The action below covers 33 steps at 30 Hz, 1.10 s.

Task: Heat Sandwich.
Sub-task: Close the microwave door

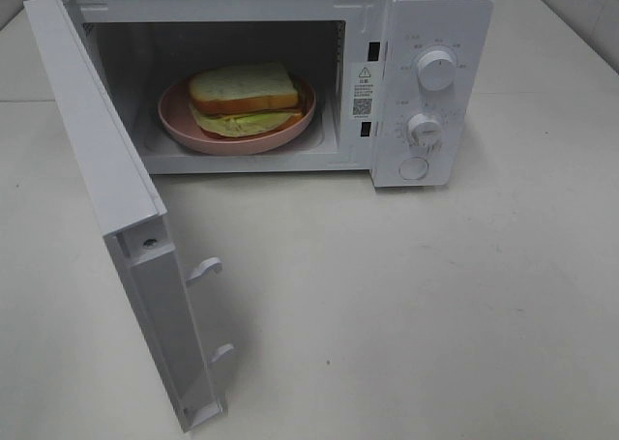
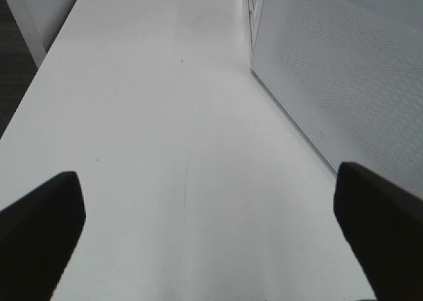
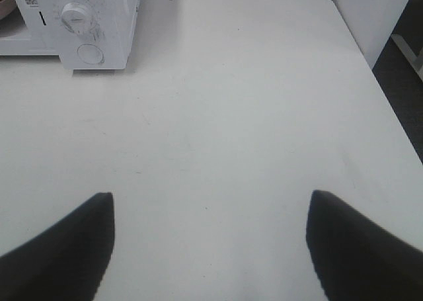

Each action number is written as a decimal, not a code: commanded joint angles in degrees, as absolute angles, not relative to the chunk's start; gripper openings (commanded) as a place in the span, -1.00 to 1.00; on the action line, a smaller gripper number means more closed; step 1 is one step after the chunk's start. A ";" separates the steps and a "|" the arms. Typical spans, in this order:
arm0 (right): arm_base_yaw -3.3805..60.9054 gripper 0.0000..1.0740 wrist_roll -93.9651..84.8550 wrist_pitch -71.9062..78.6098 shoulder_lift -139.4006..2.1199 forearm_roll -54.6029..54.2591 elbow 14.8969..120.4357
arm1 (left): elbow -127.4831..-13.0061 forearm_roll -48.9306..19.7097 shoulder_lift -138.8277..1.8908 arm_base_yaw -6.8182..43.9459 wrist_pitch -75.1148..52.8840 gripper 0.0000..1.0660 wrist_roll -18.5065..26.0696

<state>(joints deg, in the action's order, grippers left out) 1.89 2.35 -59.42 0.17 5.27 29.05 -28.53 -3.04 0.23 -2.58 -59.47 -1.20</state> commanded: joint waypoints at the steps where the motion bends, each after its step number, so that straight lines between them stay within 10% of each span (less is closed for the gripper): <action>1: 1.55 0.42 2.18 -58.73 1.78 5.27 28.93 | -28.30 -3.38 1.89 -2.69 -59.24 0.83 -1.26; 33: 1.55 0.42 2.23 -58.73 1.78 5.27 28.99 | -28.30 -3.38 1.89 -2.69 -59.24 0.83 -1.26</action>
<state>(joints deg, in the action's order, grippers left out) 1.89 2.35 -59.42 0.17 5.27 29.05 -28.53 -3.04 0.23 -2.58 -59.47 -1.20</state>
